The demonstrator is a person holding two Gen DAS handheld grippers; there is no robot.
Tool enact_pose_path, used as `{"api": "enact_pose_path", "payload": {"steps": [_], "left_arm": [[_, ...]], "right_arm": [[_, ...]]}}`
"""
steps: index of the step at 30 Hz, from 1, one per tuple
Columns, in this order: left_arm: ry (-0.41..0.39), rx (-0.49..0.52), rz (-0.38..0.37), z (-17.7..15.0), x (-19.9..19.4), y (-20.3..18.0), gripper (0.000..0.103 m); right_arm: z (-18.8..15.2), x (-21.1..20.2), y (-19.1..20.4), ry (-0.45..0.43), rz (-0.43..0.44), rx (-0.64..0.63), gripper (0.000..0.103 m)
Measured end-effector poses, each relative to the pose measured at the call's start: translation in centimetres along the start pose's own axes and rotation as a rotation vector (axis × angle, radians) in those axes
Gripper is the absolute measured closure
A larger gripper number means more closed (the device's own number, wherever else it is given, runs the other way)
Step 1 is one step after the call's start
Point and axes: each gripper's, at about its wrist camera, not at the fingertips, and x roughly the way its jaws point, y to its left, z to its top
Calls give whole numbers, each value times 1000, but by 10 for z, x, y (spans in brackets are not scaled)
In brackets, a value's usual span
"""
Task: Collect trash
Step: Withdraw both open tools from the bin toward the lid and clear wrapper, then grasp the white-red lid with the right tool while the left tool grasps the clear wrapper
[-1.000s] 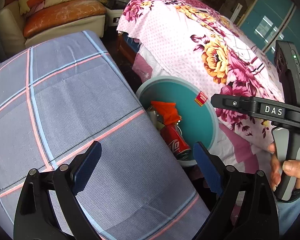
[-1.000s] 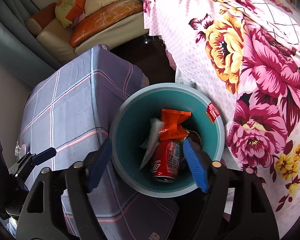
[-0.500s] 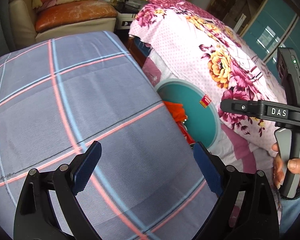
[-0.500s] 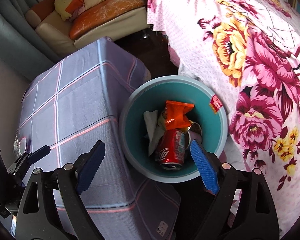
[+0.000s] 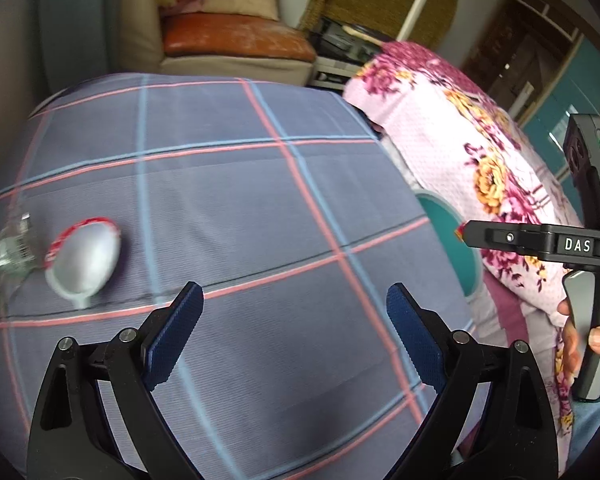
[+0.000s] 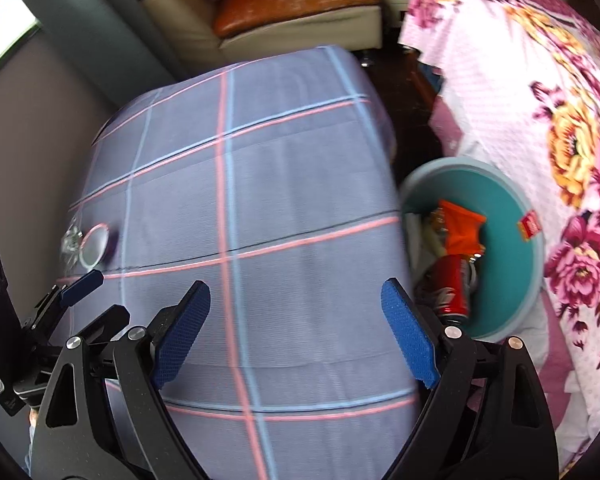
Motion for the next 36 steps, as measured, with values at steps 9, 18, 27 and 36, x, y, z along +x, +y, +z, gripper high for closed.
{"api": "enact_pose_path", "payload": {"steps": [9,18,27,36], "left_arm": [[-38,-82,101,-22,-43,91,10],[-44,-131,186,-42,-67,176,10],[-5,-87,212,-42,-60,221,10],[23,21,202,-17,-45,234,10]], "right_arm": [[-2,33,96,77,62,-103,20],[1,73,179,163,104,-176,20],[13,131,230,209,162,-157,42],[16,156,250,202,163,-174,93]]}}
